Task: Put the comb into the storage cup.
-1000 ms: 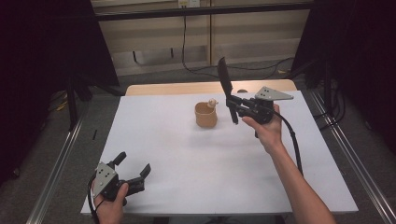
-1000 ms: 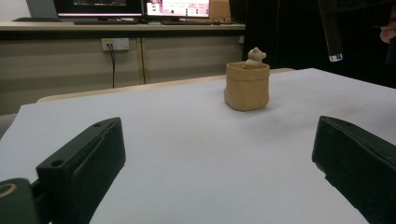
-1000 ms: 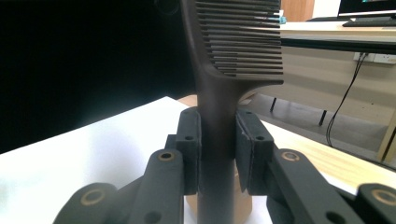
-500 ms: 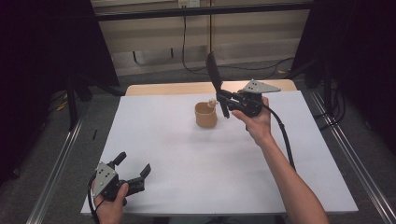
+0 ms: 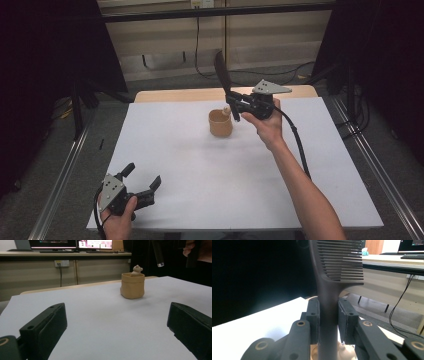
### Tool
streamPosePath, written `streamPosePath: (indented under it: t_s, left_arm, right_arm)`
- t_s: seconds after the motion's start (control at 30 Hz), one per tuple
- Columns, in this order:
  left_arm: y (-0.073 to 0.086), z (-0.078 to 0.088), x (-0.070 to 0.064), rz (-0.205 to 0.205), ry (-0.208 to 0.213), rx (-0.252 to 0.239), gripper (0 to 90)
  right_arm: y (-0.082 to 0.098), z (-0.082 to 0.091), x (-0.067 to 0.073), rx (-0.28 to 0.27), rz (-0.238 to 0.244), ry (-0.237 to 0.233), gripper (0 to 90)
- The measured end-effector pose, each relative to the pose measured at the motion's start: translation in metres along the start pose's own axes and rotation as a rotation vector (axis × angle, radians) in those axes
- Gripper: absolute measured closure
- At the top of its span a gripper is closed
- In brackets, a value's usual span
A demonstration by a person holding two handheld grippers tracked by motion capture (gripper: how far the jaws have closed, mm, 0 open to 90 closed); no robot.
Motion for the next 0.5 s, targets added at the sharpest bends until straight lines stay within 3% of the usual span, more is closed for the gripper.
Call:
streamPosePath:
  t_s: [0.2,0.5]
  left_arm:
    - [0.001,0.0,0.0,0.003,0.0,0.004,2.8]
    - [0.0,0.001,0.001,0.007,-0.003,-0.003,2.8]
  right_arm:
    - [-0.001,-0.01,-0.001,0.031,0.028,0.012,72.8]
    - [0.002,-0.027,-0.002,0.036,0.011,0.004,72.8]
Point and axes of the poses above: each handheld gripper's, and its own axes: z roughly backward along the jaws, y roughly out of its underside, x roughly to its left, the point moved 2 cm from there along -z, roughly forward along the jaws, and after that the axes turned 8 degrees about -y, right-handed, at the moved point
